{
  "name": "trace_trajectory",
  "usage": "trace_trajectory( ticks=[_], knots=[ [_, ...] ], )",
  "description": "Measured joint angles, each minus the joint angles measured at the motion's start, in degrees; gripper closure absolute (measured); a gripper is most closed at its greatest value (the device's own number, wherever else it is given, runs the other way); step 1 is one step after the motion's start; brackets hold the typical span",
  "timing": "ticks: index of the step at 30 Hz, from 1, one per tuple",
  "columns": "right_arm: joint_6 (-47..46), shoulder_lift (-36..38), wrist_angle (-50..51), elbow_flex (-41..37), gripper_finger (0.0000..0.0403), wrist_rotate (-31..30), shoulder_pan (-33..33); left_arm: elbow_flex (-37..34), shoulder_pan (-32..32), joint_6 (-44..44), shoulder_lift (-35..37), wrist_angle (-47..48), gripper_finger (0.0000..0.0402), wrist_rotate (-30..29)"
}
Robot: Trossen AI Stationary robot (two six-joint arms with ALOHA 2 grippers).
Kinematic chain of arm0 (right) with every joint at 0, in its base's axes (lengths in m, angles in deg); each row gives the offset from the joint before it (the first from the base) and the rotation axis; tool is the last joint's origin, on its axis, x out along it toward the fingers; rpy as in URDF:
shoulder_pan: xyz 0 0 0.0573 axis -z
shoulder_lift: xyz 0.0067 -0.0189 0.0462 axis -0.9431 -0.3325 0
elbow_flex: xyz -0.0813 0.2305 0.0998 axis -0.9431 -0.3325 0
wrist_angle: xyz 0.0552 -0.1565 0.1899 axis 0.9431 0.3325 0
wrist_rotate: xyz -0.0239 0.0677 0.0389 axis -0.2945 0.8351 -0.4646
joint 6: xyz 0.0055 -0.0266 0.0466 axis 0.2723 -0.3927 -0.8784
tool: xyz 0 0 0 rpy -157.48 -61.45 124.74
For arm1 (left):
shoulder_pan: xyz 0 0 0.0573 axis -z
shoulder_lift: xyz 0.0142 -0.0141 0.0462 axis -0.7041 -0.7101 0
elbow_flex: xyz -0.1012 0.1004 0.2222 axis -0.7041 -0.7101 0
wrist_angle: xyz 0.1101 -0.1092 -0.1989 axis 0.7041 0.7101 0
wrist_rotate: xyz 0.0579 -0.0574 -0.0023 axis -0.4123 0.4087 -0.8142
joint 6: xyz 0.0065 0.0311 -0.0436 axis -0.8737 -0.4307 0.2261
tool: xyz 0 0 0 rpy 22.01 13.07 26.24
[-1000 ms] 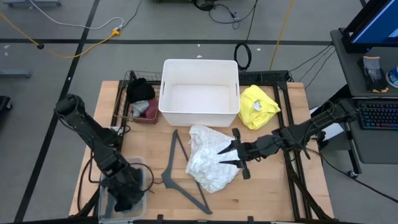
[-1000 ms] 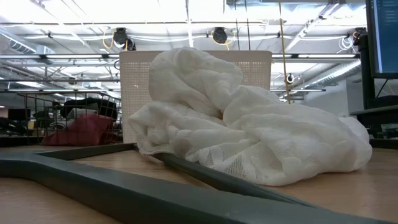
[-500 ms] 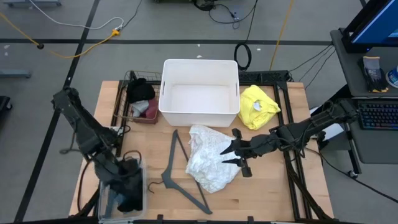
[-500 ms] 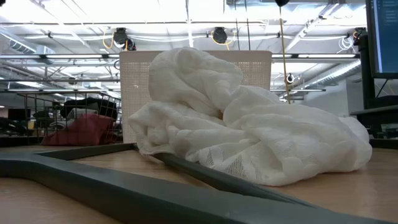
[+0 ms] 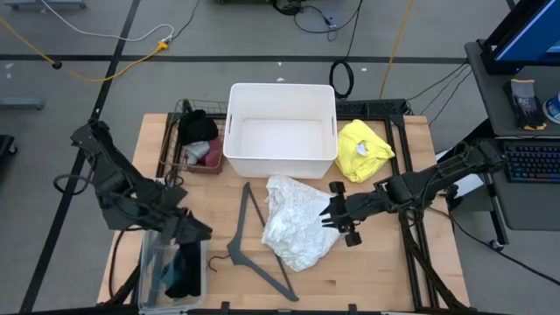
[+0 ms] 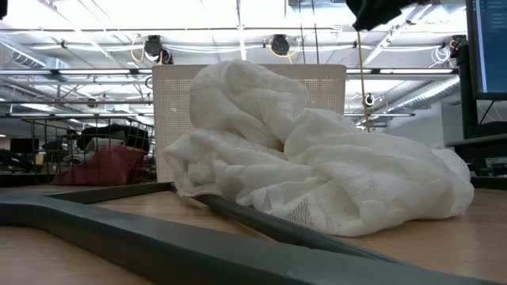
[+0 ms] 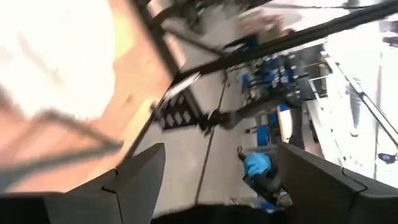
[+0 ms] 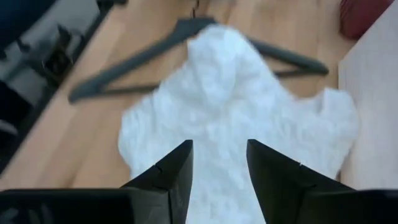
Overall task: Pick & Place Cloths
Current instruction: Put the white shirt into the white bin
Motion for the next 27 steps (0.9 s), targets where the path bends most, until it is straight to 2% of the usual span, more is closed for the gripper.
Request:
trace_trajectory(
  ticks=[4,7,16,20,27],
  knots=[
    [1.7,0.0,5.0,0.0,0.024,0.0,-0.3,0.0,0.0,-9.7,0.1,-5.2,0.0091,-3.2],
    [2.8,0.0,4.5,0.0,0.022,0.0,-0.4,0.0,0.0,-13.5,0.1,-6.9,0.0091,-3.7],
    [5.7,-4.9,-8.2,0.0,0.016,0.3,1.5,0.0,-2.2,-14.5,0.1,-7.0,0.0091,-4.3],
    [6.2,-8.7,-12.5,0.0,0.0138,4.4,3.1,0.0,-3.3,-15.5,0.1,-7.1,0.0091,-4.2],
    [7.4,-14.1,-18.9,0.0,0.0111,5.9,5.2,0.0,-3.6,-15.9,0.1,-7.0,0.0091,-4.1]
  ],
)
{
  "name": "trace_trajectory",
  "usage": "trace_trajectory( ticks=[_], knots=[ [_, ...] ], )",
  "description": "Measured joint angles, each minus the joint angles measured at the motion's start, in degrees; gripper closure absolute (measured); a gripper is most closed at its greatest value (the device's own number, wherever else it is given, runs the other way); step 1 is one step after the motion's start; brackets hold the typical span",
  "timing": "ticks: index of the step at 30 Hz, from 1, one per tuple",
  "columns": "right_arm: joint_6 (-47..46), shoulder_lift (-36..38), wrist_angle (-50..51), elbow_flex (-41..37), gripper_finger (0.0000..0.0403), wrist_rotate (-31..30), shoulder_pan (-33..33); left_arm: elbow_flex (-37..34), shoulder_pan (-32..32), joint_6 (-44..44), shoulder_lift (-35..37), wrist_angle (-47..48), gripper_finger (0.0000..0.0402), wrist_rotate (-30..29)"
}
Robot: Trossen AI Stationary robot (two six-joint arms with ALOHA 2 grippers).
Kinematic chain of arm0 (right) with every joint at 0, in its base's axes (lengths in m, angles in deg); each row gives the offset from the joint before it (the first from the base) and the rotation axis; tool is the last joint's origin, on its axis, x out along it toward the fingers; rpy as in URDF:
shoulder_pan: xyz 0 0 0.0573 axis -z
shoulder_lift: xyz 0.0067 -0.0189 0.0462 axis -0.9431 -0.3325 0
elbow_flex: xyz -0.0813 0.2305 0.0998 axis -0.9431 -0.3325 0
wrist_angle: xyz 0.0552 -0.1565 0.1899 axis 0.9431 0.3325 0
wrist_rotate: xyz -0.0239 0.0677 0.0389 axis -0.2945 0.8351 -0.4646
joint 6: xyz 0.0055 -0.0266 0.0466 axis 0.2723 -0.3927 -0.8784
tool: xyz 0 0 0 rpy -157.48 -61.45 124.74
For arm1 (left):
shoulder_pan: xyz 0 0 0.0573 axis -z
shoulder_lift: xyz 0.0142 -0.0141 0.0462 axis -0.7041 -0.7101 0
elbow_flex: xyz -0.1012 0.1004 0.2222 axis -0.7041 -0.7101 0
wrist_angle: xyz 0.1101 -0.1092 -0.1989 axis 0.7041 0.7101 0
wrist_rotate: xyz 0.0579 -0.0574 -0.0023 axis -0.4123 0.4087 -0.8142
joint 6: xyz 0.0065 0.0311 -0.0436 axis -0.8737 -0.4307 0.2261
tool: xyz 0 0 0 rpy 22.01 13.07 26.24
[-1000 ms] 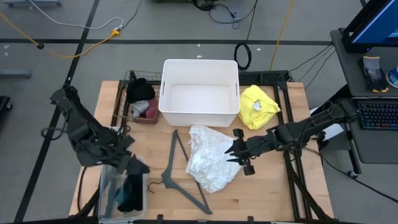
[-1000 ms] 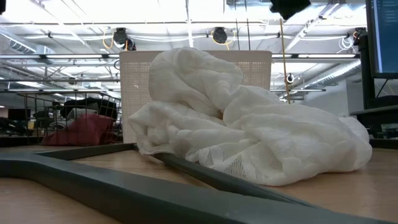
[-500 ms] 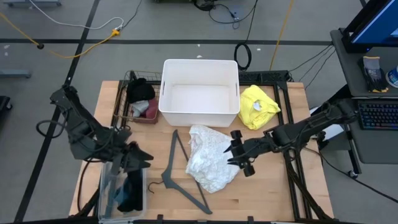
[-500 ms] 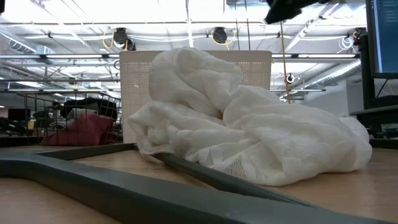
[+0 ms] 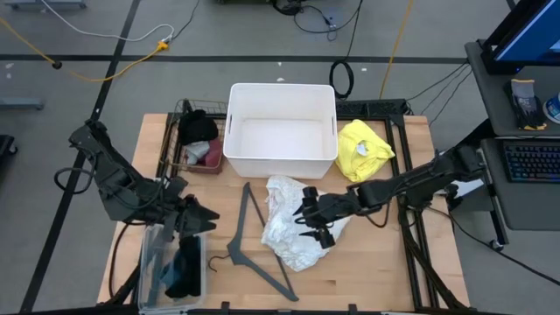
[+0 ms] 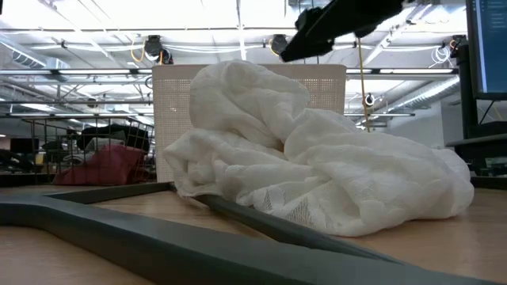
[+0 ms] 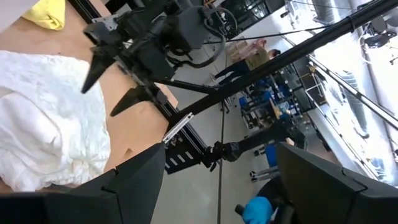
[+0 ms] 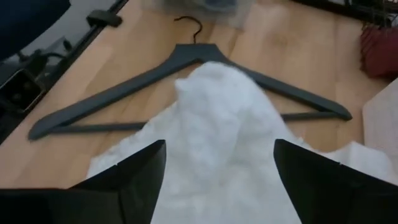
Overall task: Pick & Place Cloths
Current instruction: Put the white shirt into the white bin
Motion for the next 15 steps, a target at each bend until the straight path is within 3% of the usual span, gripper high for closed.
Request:
trace_trajectory(
  ticks=[11,15],
  knots=[
    [0.0,-9.7,-2.1,0.0,0.0098,-0.3,2.5,0.0,0.0,-0.1,0.0,0.1,0.0091,0.5],
    [0.0,-15.2,-2.7,0.1,0.0098,-3.3,2.5,0.0,0.0,-0.1,0.0,0.5,0.0091,0.5]
  ],
)
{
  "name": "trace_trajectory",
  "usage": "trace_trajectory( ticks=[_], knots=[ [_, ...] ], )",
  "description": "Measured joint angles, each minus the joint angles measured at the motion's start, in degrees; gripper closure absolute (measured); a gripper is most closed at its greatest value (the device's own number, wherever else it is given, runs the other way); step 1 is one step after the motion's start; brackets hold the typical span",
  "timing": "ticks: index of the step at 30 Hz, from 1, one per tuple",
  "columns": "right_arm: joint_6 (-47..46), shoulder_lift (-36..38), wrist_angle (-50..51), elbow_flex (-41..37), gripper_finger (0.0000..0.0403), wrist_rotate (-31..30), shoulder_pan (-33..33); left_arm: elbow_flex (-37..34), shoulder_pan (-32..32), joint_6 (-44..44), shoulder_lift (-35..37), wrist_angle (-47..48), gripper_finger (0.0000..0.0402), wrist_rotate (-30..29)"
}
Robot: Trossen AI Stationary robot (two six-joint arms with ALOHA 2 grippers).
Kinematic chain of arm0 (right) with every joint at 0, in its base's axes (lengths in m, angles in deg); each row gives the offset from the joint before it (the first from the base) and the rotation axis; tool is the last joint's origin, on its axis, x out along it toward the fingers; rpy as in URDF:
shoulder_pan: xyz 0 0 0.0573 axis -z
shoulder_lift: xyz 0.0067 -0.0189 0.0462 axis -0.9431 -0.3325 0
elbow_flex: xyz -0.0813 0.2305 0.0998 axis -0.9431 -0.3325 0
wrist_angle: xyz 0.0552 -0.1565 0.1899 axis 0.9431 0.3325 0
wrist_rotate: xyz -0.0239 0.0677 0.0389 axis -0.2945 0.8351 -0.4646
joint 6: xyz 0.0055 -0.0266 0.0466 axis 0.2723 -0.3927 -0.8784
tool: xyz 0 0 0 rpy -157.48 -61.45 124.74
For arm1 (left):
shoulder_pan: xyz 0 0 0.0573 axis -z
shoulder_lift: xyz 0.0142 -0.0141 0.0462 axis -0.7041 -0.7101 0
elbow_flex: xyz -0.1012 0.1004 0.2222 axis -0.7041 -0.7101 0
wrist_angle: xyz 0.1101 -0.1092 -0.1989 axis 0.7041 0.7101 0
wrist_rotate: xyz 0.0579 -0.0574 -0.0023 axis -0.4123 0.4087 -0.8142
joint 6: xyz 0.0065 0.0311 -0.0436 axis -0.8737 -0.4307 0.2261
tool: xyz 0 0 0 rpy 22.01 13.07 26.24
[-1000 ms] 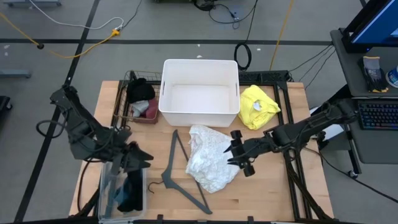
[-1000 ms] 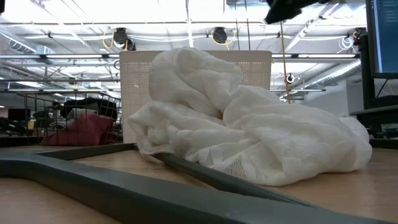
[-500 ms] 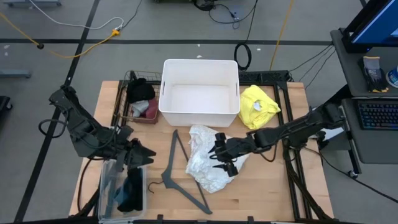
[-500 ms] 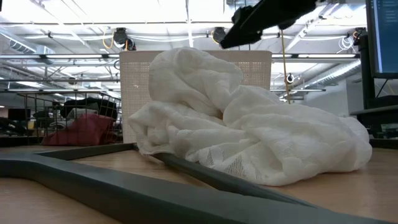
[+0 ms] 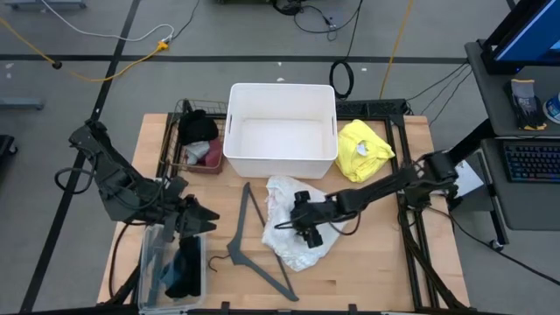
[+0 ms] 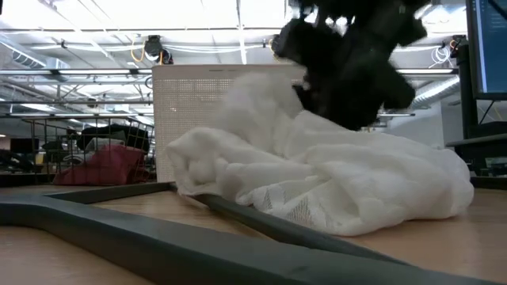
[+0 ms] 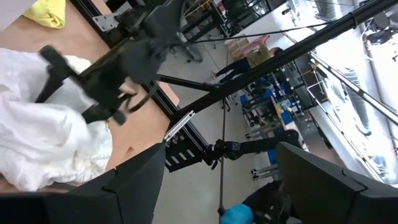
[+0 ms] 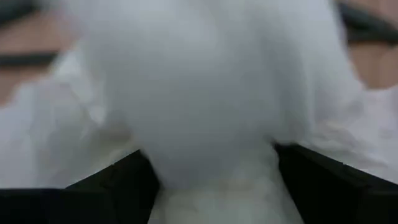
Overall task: Pick & Place Cloths
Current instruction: Put the white shirt into the white bin
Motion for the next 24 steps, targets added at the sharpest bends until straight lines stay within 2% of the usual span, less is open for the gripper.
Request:
trace_trajectory(
  ticks=[7,14,18,24],
  knots=[
    [-0.5,-8.3,-0.5,0.2,0.0098,-1.7,-0.4,0.0,0.0,0.5,0.0,0.9,0.0091,0.1],
    [-1.5,-10.6,2.5,0.2,0.0114,-1.8,-1.9,0.0,0.0,0.2,0.0,0.9,0.0091,0.1],
    [-3.9,-10.7,5.9,0.2,0.0151,-1.8,-1.9,0.0,0.0,-0.8,0.0,0.9,0.0091,0.1],
    [-4.9,-10.8,11.4,0.2,0.0246,0.3,-1.9,0.0,0.0,-1.2,0.0,0.8,0.0091,0.1]
  ],
)
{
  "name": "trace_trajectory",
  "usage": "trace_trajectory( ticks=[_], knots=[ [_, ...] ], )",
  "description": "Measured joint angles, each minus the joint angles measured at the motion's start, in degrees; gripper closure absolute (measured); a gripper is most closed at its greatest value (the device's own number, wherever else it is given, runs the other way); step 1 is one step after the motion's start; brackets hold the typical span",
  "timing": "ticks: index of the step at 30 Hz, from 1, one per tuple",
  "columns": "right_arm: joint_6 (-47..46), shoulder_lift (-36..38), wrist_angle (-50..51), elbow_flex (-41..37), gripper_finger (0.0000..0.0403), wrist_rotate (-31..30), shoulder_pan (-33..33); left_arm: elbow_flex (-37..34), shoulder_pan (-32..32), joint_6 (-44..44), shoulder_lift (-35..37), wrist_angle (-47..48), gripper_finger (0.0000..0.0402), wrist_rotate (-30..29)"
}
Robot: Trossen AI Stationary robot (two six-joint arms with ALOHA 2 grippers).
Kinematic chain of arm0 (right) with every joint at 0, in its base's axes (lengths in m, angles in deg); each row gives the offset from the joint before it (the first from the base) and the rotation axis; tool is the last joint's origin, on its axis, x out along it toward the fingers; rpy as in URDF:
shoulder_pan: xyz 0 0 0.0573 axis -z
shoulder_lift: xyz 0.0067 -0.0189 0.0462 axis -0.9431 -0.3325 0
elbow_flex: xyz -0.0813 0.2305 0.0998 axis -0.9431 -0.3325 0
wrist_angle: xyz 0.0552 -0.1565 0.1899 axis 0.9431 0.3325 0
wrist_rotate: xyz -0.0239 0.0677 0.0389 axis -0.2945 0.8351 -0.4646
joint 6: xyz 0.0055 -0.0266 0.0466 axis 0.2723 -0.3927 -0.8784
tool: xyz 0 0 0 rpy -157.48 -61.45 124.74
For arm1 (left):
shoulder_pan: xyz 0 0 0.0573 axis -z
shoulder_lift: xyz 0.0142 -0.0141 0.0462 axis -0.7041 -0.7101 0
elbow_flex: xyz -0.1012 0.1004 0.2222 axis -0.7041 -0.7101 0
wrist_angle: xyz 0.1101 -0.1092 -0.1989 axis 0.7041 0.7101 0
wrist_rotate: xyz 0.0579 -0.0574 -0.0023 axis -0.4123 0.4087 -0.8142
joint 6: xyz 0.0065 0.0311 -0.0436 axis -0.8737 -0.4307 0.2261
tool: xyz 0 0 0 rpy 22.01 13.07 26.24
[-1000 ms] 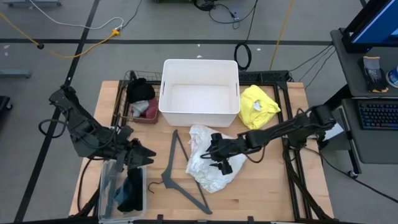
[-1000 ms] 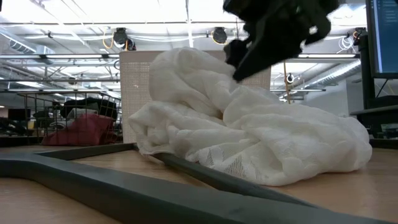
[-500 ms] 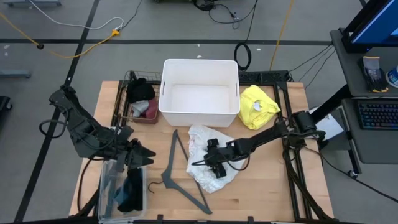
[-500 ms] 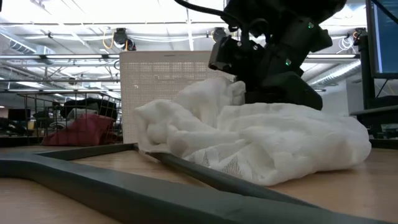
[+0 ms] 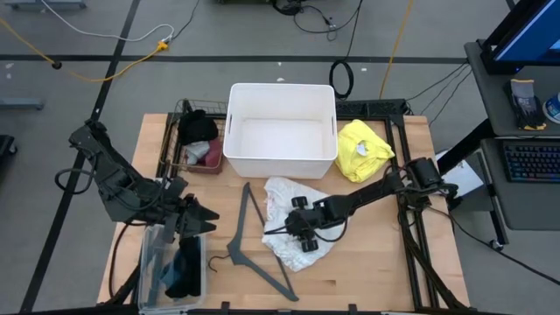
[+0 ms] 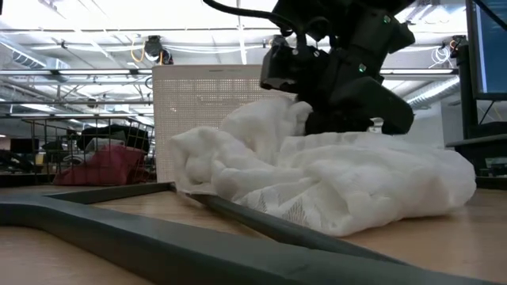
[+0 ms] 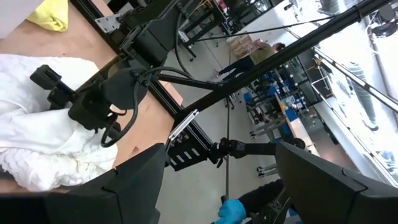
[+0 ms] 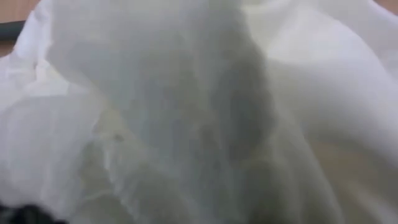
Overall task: Pick & Place Cloths
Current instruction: Put the white shirt into the white bin
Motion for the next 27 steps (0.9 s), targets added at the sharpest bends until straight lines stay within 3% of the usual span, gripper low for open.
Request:
trace_trajectory(
  ticks=[6,13,19,27],
  knots=[
    [-1.2,0.1,1.3,0.0,0.0337,1.5,0.0,0.0,0.0,0.0,0.0,0.0,0.0091,0.0],
    [-1.9,0.5,1.9,0.0,0.0337,6.1,-0.6,0.0,0.0,0.1,0.0,0.0,0.0091,0.0],
    [-3.1,4.8,3.7,-0.3,0.0337,16.5,-0.9,0.0,0.0,-0.1,0.0,-0.1,0.0091,0.0],
    [-2.2,16.1,6.3,-0.6,0.0337,17.6,-0.8,0.0,0.0,-1.8,0.0,-0.1,0.0091,-0.1]
  ],
)
